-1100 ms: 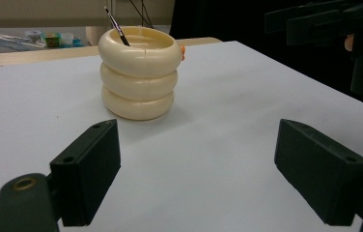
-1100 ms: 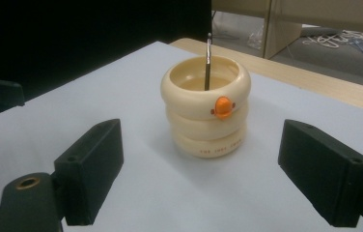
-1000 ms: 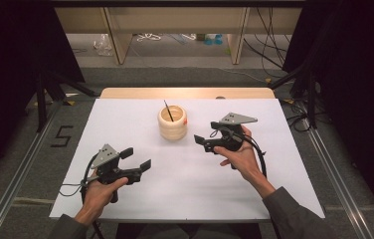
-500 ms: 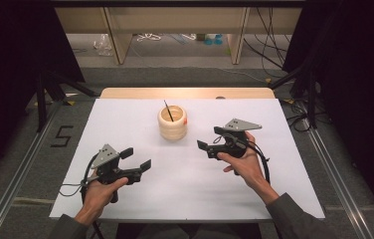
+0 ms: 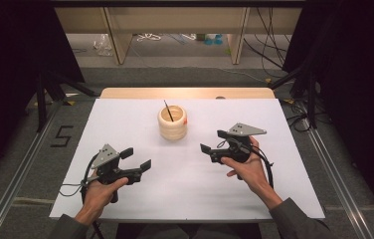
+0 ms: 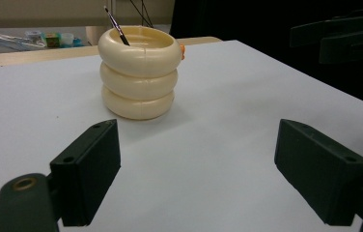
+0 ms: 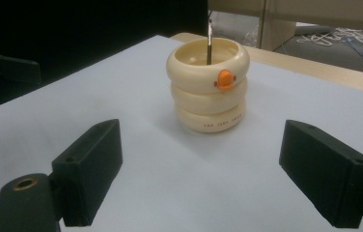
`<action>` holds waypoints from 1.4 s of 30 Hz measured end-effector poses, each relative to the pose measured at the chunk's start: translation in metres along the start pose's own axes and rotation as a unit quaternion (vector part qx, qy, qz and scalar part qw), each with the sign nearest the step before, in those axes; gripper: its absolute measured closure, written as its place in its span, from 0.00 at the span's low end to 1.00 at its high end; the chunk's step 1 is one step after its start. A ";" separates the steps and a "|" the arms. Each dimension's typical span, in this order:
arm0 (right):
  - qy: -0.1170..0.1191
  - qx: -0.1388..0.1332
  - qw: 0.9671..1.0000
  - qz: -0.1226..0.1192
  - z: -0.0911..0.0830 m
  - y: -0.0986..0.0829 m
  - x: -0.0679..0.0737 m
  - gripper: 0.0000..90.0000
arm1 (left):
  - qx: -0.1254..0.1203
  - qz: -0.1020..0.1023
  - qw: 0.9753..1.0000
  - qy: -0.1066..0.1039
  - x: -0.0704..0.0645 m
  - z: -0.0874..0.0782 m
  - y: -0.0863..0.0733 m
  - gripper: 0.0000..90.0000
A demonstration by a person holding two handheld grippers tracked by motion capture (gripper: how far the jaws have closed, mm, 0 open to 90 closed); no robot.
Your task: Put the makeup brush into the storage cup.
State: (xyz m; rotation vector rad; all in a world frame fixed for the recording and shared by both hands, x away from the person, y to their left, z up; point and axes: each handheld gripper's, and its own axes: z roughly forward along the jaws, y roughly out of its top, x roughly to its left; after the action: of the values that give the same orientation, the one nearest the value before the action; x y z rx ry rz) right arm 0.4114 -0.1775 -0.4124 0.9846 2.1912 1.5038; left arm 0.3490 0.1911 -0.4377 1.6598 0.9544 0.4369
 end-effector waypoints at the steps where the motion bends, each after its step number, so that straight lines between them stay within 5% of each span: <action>1: -0.003 0.001 1.000 -0.001 -0.001 0.000 0.000 0.18 | 0.000 0.000 1.000 0.000 0.000 0.000 0.000 0.18; 42: -0.017 -0.004 1.000 0.001 -0.022 -0.019 0.001 0.18 | 0.000 0.000 1.000 -0.001 -0.001 0.001 0.000 0.18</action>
State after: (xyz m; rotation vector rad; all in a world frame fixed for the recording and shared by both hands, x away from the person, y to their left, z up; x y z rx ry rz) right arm 0.3909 -0.1966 -0.4208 1.0045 2.1601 1.4839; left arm 0.3495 0.1898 -0.4382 1.6601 0.9524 0.4361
